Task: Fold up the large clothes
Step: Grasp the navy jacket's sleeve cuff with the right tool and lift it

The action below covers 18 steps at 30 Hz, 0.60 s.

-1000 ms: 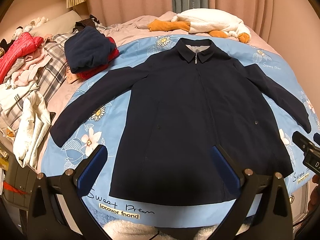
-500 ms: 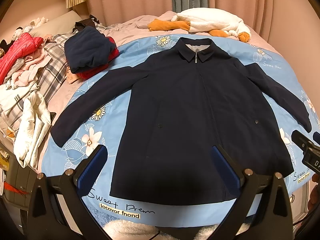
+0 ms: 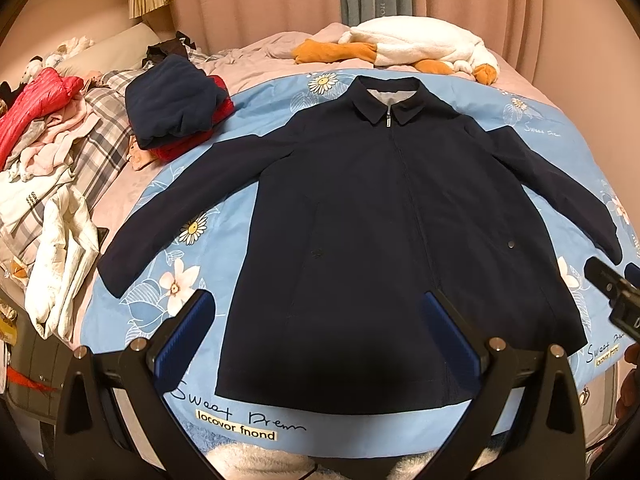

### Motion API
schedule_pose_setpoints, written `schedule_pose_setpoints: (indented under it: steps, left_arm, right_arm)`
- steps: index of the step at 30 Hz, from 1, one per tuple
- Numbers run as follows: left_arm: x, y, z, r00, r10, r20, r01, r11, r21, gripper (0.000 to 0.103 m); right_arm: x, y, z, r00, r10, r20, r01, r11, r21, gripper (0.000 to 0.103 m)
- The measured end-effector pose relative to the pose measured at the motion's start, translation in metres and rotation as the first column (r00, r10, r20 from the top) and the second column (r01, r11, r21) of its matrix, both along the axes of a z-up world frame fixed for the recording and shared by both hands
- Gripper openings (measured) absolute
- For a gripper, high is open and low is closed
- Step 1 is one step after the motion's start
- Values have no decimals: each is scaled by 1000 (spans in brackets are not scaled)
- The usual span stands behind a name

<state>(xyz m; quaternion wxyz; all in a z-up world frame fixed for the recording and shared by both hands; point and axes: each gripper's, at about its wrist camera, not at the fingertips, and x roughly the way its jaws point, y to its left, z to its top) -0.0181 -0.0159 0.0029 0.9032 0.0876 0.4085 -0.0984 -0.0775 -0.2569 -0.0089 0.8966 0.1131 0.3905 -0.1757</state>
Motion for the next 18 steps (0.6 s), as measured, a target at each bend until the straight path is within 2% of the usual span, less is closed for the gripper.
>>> schedule_pose_setpoints:
  steps: [2,4,6,8,12,13,15,16,18]
  left_arm:
    - [3,-1,-1,1000,-9,-5,9,999,-35,103]
    - [6,-2,-2,1000,-14,-13,13,996,-84,103]
    - [9,-3,-4,999,-40,-25,35,986,-163,103]
    - [12,-6,-5,997,-71,-35,60,968,-242,103]
    - [17,-18,-9,990,-125,-65,88,910,-405,103]
    - [17,-25,-9,990,-124,-64,87,907,-413,103]
    - [21,-39,-10,992,-123,-39,99,919,-383,103]
    - [23,-44,-9,991,-128,-30,107,922,-373,103]
    - [30,-58,-11,991,-130,-35,109,926,-361,103]
  right_arm:
    - [-3,-6,1,999,1,32,-2,999,34,103]
    - [-12,-21,5,992,7,128,-23,992,121,103]
    - [-26,-45,9,967,-14,254,-51,968,244,103]
    - [-36,-68,7,945,-43,324,-71,941,331,103]
    - [-44,-115,-16,938,-92,333,-76,885,459,103]
    - [-46,-125,-24,936,-109,336,-76,867,493,103]
    - [-53,-150,-43,937,-155,314,-47,832,552,103]
    - [-56,-160,-49,932,-177,315,-29,832,554,103]
    - [-61,-189,-62,919,-282,275,103,846,523,103]
